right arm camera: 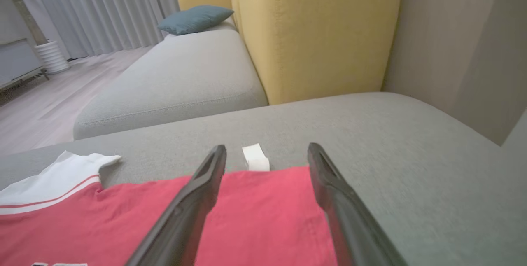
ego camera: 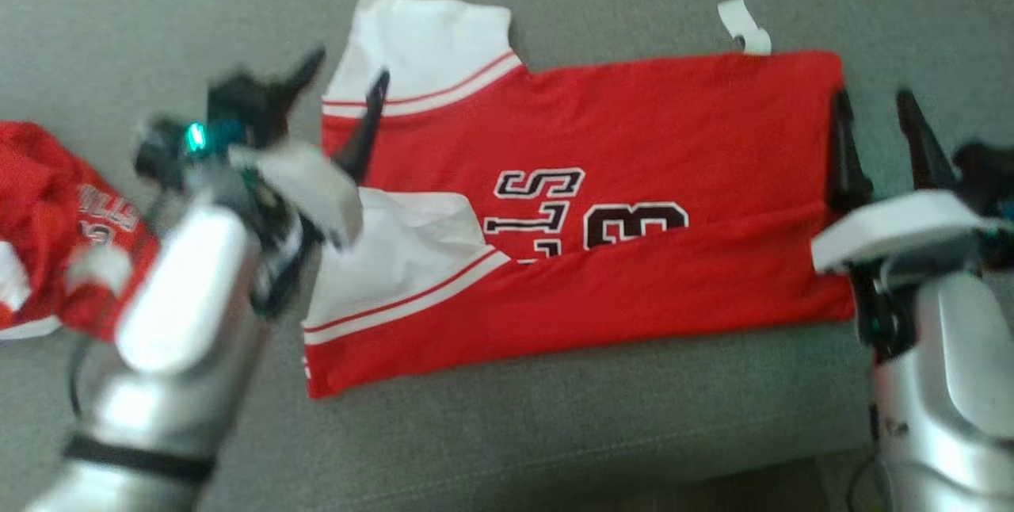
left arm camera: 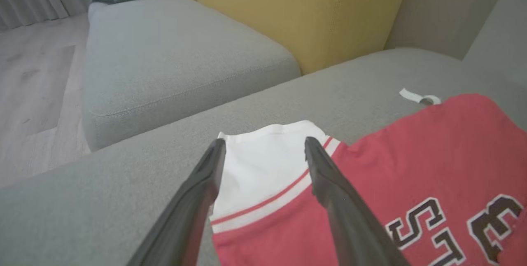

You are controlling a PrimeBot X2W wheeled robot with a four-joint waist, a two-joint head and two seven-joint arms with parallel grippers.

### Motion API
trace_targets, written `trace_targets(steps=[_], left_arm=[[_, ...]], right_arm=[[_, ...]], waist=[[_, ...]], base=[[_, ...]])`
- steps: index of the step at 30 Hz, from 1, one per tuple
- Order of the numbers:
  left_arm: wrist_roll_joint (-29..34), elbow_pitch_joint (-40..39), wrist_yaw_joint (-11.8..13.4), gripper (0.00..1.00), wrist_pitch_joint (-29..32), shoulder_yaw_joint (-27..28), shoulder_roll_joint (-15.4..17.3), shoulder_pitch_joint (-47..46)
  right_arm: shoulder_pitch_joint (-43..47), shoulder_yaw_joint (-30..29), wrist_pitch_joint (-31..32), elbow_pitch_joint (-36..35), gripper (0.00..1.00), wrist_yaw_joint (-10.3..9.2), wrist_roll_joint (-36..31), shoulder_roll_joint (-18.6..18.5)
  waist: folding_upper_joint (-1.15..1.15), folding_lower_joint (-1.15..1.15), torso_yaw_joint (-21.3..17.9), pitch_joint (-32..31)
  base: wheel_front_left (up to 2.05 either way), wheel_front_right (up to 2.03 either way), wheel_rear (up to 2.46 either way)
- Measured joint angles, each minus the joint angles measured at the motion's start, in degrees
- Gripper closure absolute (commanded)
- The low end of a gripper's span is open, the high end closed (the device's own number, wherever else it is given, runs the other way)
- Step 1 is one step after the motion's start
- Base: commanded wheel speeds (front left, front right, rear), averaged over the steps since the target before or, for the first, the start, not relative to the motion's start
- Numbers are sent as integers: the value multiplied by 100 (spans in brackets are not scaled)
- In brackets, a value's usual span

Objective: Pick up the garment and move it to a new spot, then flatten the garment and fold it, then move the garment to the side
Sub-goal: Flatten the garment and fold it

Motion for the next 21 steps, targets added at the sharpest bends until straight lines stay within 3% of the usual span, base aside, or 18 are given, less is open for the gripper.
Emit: trace_targets(steps=[4,12,21], left_arm=[[3,528,-230,0,665,-189,334,-1032],[-589,1574,-299,0,1767,-1031,953,-2520],[-877,2317,-299,0,1679,-1419,1183,-3060]], right_arm=[[-480,330,29,-125,0,0,0,-23],[-1228,743,25,-358,0,0,91,-113],[-1290,820,-112,-378,0,0,182,-105]], waist=[[0,0,-159,386],[0,1,-582,1112],[0,1,-923,1510]], base=[[0,0,0],[0,0,0],[0,0,0]])
